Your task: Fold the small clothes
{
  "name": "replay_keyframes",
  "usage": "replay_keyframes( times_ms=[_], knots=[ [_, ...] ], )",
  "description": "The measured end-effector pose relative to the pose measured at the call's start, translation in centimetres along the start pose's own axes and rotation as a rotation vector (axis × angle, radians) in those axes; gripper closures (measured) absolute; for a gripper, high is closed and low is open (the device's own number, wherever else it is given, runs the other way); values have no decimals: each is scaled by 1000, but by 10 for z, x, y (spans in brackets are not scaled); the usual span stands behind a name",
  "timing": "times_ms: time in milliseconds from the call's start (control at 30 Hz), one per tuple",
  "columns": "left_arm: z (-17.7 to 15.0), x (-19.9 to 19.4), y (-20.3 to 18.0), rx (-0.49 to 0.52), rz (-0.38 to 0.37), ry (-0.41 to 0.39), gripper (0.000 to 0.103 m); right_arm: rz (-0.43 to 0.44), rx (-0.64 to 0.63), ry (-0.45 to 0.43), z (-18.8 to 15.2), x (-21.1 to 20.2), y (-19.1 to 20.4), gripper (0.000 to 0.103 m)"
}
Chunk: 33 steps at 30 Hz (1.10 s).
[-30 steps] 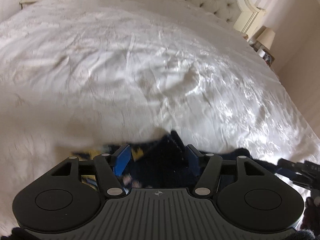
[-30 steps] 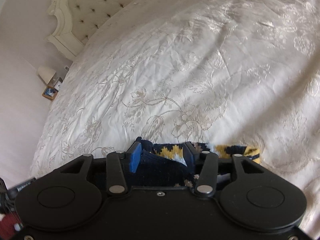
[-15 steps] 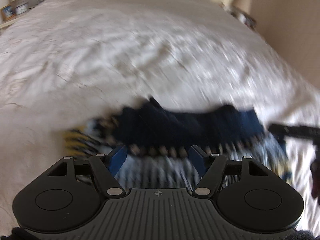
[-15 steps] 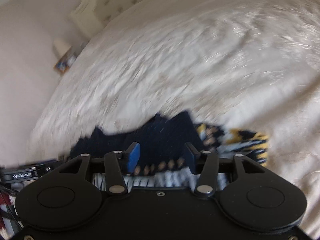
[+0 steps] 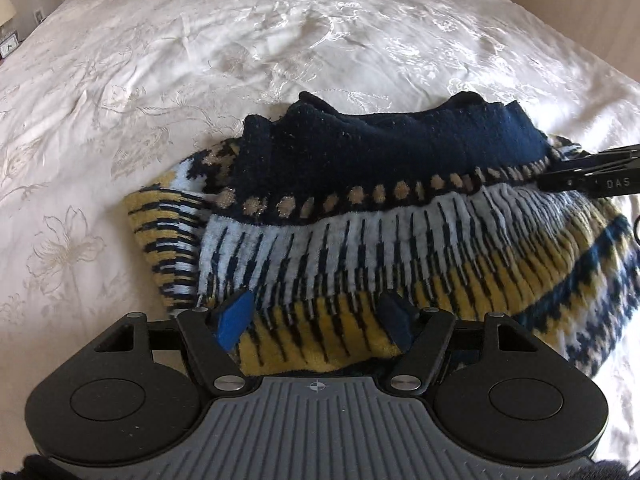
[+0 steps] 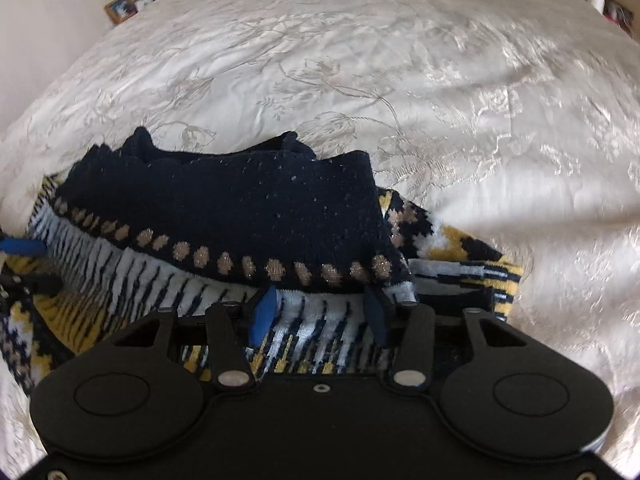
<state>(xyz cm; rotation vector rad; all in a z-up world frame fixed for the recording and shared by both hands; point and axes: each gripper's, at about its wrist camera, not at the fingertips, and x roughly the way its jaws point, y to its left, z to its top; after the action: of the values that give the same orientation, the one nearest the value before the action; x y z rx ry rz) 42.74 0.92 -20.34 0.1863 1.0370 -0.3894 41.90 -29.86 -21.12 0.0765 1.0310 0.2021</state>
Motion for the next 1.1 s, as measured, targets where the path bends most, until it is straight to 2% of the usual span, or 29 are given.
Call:
replay_keyframes(
  times_ms=[133, 267, 367, 533, 633, 800, 967, 1100],
  knots=[
    [-4, -16, -1, 7, -16, -22, 35, -2, 54, -10, 1, -8, -4, 46],
    [-26, -50, 5, -49, -60, -83, 32, 67, 145, -87, -12, -45, -13, 40],
    [-54, -60, 10, -108, -67, -51, 30, 74, 176, -91, -32, -65, -19, 39],
    [-81, -63, 11, -132, -60, 6, 30, 50, 197, -39, -66, -82, -23, 39],
    [-82, -63, 8, -134, -52, 4, 30, 44, 226, -22, -81, -88, -24, 39],
    [-82, -58, 13, -201, -65, -9, 30, 63, 211, 5, -97, -93, -17, 39],
    [-77, -49, 8, -215, -73, 31, 32, 50, 189, 26, -105, -89, -15, 39],
    [-74, -47, 8, -258, -43, 48, 46, 50, 202, 26, -105, -87, -20, 39]
  ],
)
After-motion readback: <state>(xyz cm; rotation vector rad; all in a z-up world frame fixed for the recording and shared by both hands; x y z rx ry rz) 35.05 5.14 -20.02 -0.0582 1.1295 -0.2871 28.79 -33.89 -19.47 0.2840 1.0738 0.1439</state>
